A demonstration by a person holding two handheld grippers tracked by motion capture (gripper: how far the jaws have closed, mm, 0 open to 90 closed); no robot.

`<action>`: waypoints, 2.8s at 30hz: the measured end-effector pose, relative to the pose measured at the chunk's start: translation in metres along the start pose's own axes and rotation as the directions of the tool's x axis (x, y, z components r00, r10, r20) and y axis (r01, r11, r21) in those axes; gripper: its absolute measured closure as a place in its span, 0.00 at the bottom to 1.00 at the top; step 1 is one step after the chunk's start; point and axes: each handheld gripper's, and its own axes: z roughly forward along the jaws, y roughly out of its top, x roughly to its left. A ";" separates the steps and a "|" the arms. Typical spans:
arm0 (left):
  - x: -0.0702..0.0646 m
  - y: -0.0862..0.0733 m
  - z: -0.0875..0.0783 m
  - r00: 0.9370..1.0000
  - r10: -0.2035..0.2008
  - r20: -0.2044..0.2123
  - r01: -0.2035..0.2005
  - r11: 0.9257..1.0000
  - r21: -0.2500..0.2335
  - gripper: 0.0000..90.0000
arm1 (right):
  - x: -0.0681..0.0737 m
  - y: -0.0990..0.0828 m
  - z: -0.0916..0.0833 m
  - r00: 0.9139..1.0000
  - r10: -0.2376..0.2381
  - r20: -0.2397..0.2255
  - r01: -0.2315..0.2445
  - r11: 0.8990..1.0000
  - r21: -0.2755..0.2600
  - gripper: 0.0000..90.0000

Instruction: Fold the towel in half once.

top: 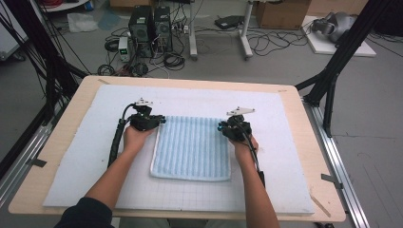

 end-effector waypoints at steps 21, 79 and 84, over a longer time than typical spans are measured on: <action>0.012 -0.022 -0.031 0.996 -0.080 0.027 0.081 0.996 -0.036 0.58 | -0.018 -0.017 -0.035 0.992 0.126 0.018 -0.125 0.991 -0.045 0.74; -0.017 -0.067 -0.104 0.981 0.142 0.135 -0.076 0.911 -0.405 0.22 | 0.002 -0.077 -0.125 1.000 -0.023 0.008 0.024 0.989 -0.145 0.13; -0.008 -0.068 -0.112 0.987 0.119 0.105 -0.069 0.917 -0.392 0.23 | -0.004 -0.076 -0.124 1.000 0.007 -0.012 -0.009 0.986 -0.167 0.12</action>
